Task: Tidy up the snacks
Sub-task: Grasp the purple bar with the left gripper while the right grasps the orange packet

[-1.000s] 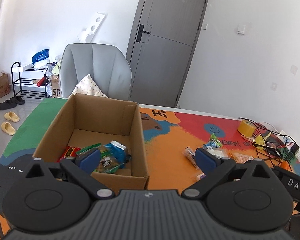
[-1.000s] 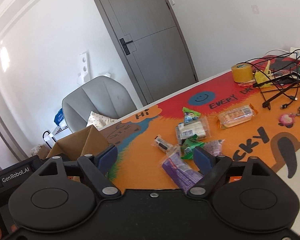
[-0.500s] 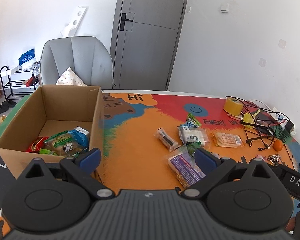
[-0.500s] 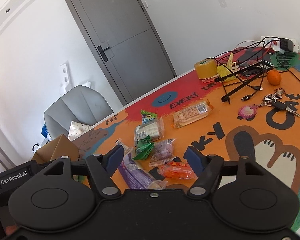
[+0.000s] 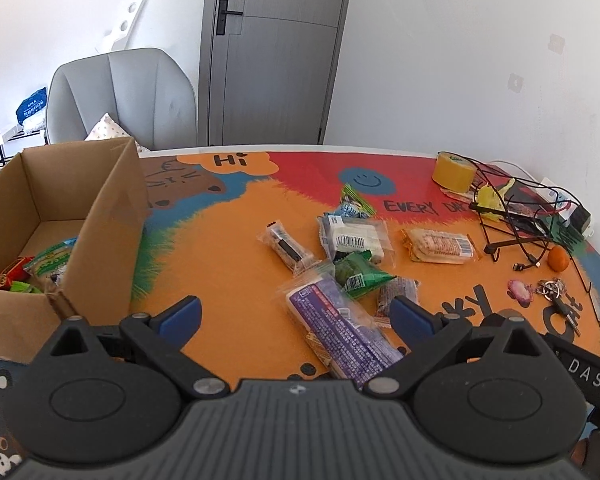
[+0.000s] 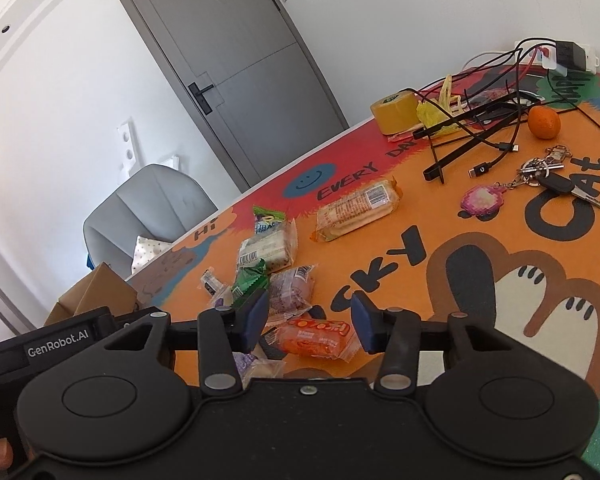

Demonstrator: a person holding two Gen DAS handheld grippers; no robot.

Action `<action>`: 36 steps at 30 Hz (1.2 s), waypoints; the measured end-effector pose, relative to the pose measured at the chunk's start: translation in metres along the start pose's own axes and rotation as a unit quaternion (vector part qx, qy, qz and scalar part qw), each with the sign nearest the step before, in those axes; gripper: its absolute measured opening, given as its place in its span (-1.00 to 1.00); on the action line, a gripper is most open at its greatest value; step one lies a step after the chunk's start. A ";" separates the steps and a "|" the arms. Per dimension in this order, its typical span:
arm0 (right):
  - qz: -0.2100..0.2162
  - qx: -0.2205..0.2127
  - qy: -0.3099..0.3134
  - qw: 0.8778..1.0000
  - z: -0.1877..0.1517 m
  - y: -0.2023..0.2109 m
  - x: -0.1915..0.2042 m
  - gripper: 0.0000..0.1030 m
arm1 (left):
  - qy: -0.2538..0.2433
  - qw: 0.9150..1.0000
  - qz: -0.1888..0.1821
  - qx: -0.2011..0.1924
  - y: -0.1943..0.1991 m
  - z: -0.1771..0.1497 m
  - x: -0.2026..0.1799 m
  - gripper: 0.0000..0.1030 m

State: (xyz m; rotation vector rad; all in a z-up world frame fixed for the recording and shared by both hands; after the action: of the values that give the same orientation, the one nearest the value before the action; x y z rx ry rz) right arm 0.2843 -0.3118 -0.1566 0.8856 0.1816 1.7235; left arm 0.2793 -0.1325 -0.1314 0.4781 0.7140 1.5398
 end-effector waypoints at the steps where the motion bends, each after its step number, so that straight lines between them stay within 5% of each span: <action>1: 0.002 0.001 -0.002 1.000 0.000 -0.002 -0.002 -0.14 | -0.002 1.000 0.000 0.004 -0.005 -0.002 -0.003 0.94; 14: 0.012 0.011 -0.015 1.000 0.002 -0.026 -0.008 -0.21 | -0.007 0.999 0.007 0.047 -0.049 -0.020 -0.013 0.94; 23: 0.019 0.019 -0.005 1.000 -0.006 -0.042 0.004 -0.06 | -0.005 0.999 0.004 0.045 -0.042 -0.027 0.000 0.88; 32: 0.010 0.042 0.004 0.999 -0.032 -0.036 0.008 -0.01 | -0.006 0.999 -0.032 0.035 -0.031 -0.034 0.001 0.18; 36: 0.000 0.041 0.025 0.999 -0.038 -0.033 0.016 0.01 | -0.007 0.998 -0.056 0.034 -0.026 -0.037 0.001 -0.32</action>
State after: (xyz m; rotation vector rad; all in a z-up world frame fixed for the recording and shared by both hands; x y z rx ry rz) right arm 0.2843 -0.2747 -0.1938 0.9034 0.2872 1.7485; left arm 0.2730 -0.1378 -0.1757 0.4914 0.7728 1.4096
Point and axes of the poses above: each gripper's, at about its wrist camera, not at the fingertips, and y roughly against the way its jaws point, x to its left, z to its top, the point moved 10 cm from there along -y, roughly the way its jaws point, and after that the axes turned 5 degrees about x, right-handed, at the moved point
